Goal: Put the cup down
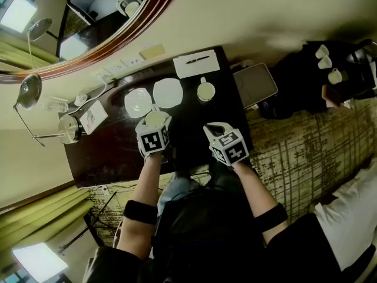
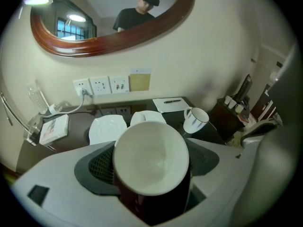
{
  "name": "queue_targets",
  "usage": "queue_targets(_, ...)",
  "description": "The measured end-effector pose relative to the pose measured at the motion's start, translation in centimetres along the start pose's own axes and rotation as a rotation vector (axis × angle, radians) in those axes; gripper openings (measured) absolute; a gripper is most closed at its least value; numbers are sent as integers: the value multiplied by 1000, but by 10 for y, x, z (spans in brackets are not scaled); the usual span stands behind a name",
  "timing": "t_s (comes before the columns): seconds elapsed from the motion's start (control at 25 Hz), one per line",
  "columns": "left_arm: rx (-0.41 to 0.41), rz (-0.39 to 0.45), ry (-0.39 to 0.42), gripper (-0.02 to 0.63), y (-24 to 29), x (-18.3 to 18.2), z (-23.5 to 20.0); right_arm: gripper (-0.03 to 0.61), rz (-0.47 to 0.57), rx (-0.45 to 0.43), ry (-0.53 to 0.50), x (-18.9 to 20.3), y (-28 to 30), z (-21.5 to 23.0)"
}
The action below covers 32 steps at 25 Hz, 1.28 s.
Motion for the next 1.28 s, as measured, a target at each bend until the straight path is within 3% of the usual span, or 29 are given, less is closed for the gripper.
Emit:
queue_targets(0.08, 14, 22, -16, 423, 0, 7, 23, 2, -4, 9, -16, 5, -3, 14)
queue_targets(0.2, 53, -17, -57, 423, 4, 24, 62, 2, -10, 12, -31, 5, -8, 31)
queue_targets(0.64, 112, -71, -24, 423, 26, 50, 169, 2, -13, 12, -51, 7, -28, 77)
queue_targets(0.96, 64, -117, 15, 424, 45, 64, 207, 2, -17, 12, -71, 9, -34, 98)
queue_targets(1.12, 96, -83, 51, 425, 59, 63, 230, 2, -20, 24, -70, 9, -36, 107)
queue_targets(1.28, 73, -77, 60, 425, 71, 65, 235, 2, -25, 34, -54, 14, -39, 115)
Point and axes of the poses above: the fingertips, and each gripper's own axes: y forward along the fingers, z to its right, x out of its underside, the point moved 4 cm from there along -y, backward along the fingers, and after that the axes turned 3 degrees about x, right-handed, at the moved point
